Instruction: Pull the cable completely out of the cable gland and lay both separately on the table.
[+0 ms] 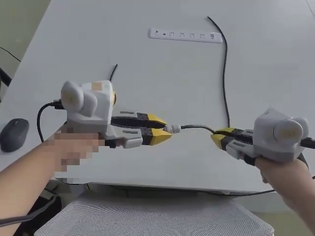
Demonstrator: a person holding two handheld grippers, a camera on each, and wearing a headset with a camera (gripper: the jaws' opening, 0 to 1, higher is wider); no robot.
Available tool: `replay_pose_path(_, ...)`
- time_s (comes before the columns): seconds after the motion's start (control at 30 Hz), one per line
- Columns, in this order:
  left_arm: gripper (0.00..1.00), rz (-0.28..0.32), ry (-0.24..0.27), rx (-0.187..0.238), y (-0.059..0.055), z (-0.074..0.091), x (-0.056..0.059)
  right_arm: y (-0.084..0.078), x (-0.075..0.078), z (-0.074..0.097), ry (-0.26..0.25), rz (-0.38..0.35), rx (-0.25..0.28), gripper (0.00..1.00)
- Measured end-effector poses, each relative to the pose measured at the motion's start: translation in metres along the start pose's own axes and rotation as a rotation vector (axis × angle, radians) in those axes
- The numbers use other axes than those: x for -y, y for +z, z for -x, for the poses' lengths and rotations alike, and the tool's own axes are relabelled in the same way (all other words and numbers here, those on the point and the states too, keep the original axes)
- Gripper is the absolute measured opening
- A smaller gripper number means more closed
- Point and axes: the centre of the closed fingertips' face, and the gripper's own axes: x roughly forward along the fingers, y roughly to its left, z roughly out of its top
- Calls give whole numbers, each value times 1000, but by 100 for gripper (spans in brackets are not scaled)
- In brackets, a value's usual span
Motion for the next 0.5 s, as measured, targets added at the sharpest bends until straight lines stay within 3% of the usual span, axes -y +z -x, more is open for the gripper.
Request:
replay_pose_path(0.03,15,7,2,1,0,1,-1,1,-2,2,-3,45,-11,5)
replay_pose_path(0.17,15,6,3,0,0,2,-2,9,-14,5,22,111,-15,13)
replay_pose_path(0.27,15,10,6,7,2,2,-4,26,-28,10,48,162,8,18)
replay_pose_path(0.33,15,19,7,13,4,2,-4,36,-35,12,40,257,8,19)
replay_pose_path(0.5,15,22,-1,11,4,0,-2,53,-56,11,44,348,16,18)
